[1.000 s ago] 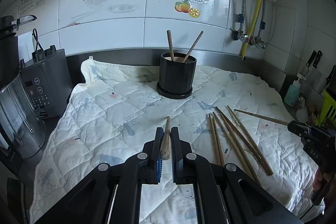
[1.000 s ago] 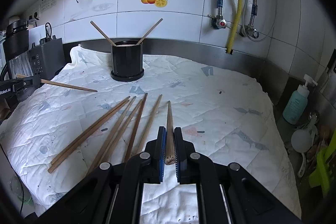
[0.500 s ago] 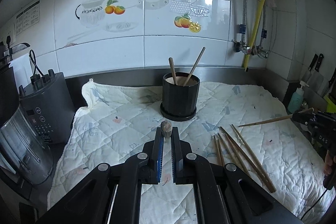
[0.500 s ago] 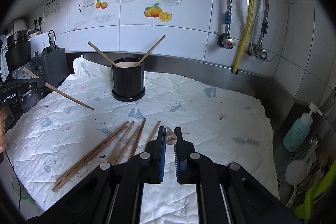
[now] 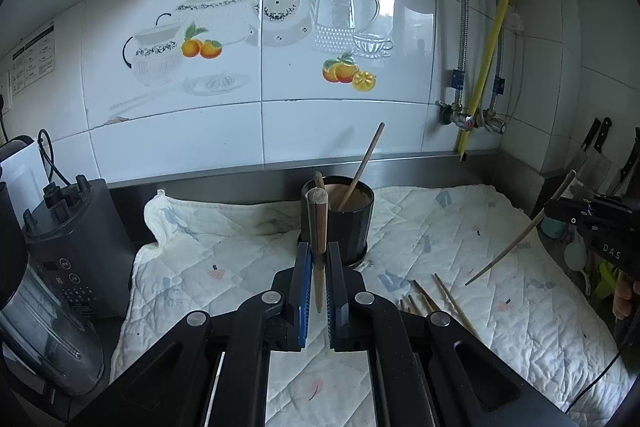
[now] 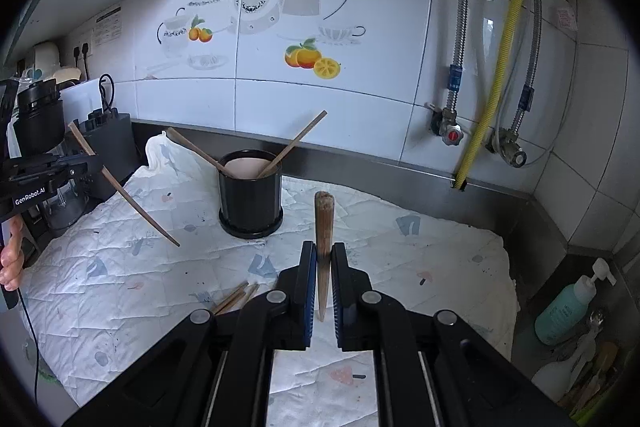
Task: Organize utensils
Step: 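Lift both held chopsticks and carry them upright over the black cup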
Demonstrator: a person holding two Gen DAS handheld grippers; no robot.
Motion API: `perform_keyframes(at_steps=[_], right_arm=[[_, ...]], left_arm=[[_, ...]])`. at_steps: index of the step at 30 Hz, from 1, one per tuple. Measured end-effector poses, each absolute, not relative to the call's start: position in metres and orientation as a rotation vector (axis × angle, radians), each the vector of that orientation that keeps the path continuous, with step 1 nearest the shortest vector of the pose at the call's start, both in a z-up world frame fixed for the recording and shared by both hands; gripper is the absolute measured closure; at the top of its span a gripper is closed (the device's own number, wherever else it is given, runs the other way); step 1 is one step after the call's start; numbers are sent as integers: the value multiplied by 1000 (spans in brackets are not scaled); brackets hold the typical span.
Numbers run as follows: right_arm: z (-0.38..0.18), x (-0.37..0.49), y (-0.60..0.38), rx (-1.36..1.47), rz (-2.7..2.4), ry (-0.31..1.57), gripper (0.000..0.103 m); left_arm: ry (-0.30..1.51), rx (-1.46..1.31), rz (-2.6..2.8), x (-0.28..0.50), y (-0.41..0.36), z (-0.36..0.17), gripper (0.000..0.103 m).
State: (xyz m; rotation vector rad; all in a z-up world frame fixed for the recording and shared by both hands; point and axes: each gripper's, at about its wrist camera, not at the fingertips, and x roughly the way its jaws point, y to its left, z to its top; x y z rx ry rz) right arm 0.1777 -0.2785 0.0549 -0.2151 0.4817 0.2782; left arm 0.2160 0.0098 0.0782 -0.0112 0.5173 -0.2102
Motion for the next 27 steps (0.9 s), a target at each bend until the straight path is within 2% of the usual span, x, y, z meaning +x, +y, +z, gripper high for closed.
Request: perform_keyframes(at_steps=[21,27], right_arm=[[138,229,-235,-182,407,354,93],[144,247,-213,-186,435,325,93]], left_arm=[[334,-37,-317,261,-15,194,97],[334,-28,-294,305,-21,198,97]])
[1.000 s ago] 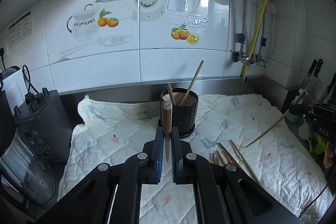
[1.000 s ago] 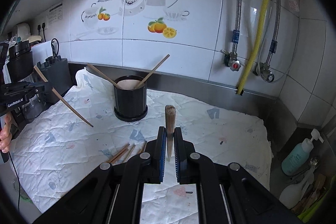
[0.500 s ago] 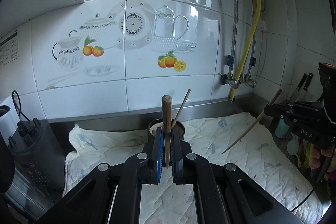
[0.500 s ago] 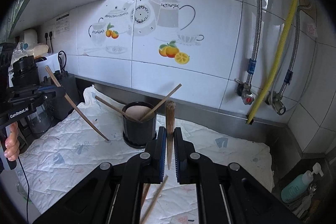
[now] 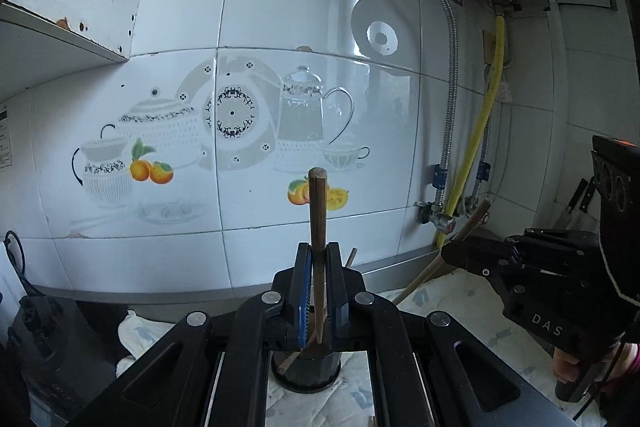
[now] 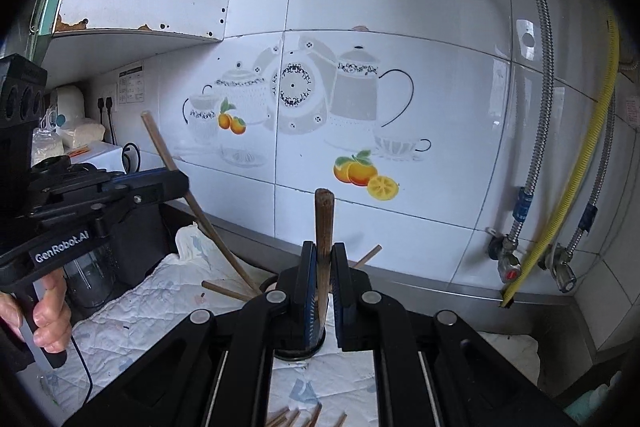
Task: Organize utensils
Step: 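Lift both held chopsticks and carry them upright over the black cup, then open both tools to release the chopsticks into the black cup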
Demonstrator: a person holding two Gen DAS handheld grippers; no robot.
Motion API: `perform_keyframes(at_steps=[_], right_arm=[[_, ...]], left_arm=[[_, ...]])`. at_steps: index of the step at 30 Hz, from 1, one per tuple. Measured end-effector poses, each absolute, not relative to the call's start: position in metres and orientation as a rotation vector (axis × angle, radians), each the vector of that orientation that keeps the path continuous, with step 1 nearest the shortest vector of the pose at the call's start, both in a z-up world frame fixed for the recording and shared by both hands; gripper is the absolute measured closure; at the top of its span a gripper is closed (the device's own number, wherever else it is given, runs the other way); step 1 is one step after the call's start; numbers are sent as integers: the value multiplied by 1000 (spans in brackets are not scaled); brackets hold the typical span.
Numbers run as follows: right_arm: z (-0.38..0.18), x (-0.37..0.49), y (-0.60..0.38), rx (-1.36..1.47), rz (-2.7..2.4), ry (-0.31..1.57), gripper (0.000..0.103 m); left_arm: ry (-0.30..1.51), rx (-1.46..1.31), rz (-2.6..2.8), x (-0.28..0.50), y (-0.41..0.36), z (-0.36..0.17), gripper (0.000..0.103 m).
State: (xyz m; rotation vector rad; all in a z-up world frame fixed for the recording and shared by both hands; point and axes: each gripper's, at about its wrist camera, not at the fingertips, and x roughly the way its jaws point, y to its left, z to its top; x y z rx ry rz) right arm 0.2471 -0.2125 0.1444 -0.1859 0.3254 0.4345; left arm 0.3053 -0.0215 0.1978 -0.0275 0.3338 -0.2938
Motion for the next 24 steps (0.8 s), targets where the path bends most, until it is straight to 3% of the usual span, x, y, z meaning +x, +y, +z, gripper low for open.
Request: perform_keyframes(at_steps=[10,24], right_arm=[[118,287,-193,-135,462,376,93],[76,306,-189,-140,456,489,93]], left_arm=[[445,-62,-245,379,-11,146,97],[534,-123,-240,399,2,110,91]])
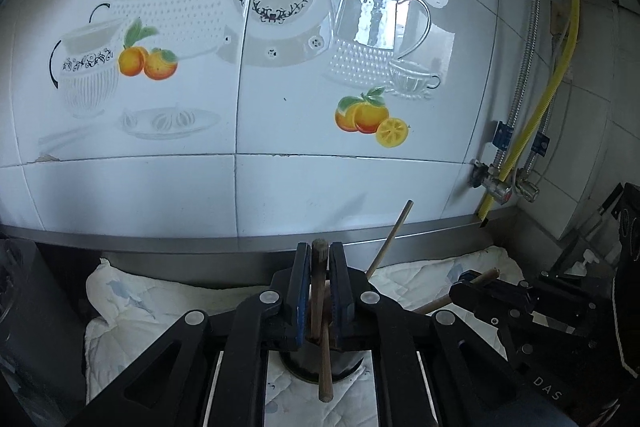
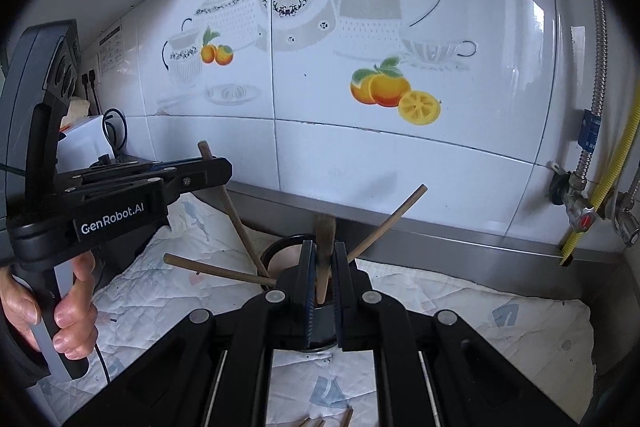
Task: Organize utensils
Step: 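Open both tools to release the chopsticks into the black cup, then move both tools back down toward the remaining chopsticks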
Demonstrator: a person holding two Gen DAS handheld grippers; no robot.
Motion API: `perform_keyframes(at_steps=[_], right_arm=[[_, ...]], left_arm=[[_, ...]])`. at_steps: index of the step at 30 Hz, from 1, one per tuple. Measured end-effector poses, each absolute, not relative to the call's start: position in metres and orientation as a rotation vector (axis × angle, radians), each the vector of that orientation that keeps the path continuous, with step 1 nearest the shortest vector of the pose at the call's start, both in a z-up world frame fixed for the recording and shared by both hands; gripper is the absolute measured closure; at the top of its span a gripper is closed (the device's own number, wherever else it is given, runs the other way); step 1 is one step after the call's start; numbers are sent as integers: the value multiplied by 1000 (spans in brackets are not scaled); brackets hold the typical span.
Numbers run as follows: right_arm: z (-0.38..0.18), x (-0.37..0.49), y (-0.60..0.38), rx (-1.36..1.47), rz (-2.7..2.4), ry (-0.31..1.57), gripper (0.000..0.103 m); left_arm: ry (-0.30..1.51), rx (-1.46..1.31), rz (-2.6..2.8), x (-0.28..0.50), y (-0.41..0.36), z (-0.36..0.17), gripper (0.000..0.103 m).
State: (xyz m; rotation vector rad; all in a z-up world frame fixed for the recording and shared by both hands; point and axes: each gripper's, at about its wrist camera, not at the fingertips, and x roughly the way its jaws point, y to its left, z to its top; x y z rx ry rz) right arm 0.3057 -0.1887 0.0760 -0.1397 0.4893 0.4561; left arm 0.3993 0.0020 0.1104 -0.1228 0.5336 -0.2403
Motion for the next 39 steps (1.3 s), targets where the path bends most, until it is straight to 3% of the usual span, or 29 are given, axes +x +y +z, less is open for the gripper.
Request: perform_keyframes(at_steps=[4,5,6,8,22,39], right_arm=[[77,300,-192,-138,452,483,88],[78,298,-193,-141,446,475,82],[80,295,-194,-142,440,468,79],[84,289,-198,-143,435,456,68],[78,200,-240,-140,368,455,63],[-7,103,-264,-150,287,548,63]], left_arm=[[527,-123,-229,391,4,116,79],[523,-122,-223,387,5,118,68],[516,-120,-219,383,6,121,64],[498,-111,-214,372,8,128,64],[535,-31,-192,252,12,128,64],[716,15,-285,117,-28,7,63]])
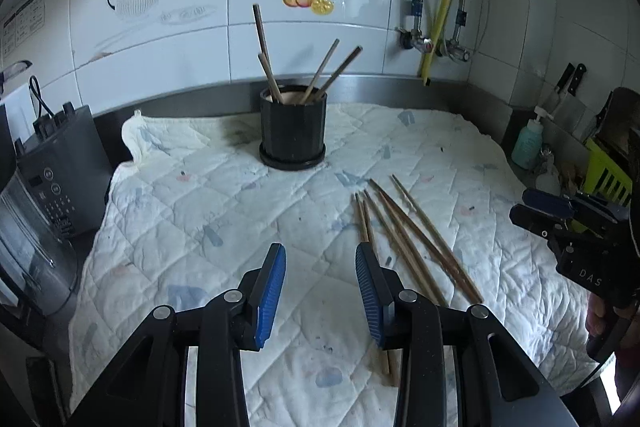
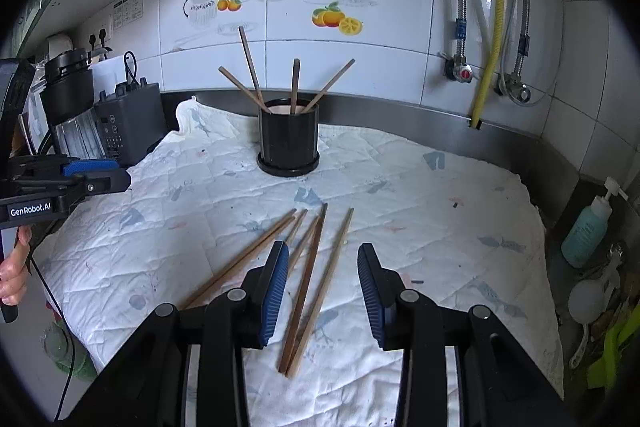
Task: Organize utensils
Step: 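Move both tools back down toward the remaining chopsticks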
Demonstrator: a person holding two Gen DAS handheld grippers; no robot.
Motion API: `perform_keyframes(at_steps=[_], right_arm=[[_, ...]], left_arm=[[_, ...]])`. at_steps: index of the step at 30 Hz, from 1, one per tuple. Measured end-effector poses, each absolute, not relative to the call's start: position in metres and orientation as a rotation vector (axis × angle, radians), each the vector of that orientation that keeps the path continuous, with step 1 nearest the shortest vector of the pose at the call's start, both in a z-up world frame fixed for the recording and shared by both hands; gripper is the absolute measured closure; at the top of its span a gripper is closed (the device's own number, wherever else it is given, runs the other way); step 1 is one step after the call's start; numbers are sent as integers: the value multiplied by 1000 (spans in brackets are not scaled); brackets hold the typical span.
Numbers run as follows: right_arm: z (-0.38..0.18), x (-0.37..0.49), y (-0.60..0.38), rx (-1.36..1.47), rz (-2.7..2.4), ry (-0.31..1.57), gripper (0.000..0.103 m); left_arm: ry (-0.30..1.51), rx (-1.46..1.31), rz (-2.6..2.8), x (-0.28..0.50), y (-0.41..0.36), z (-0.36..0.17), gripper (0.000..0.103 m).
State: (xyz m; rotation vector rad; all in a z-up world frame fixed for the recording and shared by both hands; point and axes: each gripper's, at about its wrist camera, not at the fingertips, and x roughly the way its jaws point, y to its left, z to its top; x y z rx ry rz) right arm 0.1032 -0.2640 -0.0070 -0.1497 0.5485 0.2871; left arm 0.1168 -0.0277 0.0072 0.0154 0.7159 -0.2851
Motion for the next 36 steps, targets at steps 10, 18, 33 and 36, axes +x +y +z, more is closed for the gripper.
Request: perform_keyframes(at_steps=[10,18,33,36], right_arm=[[-30,88,-272,-77,293,596,63],[-36,88,-277,-56,282,615,63],[-42,90,-285,-20,282,635,63],[-45,90,-284,-15,283,644,63]], left_arm=[[866,50,-341,96,-62,-68,63],[904,56,-344,107,-67,-86,63],[903,106,-316,109,-70,-101,62],[874,125,-293,103,-75,-103,64]])
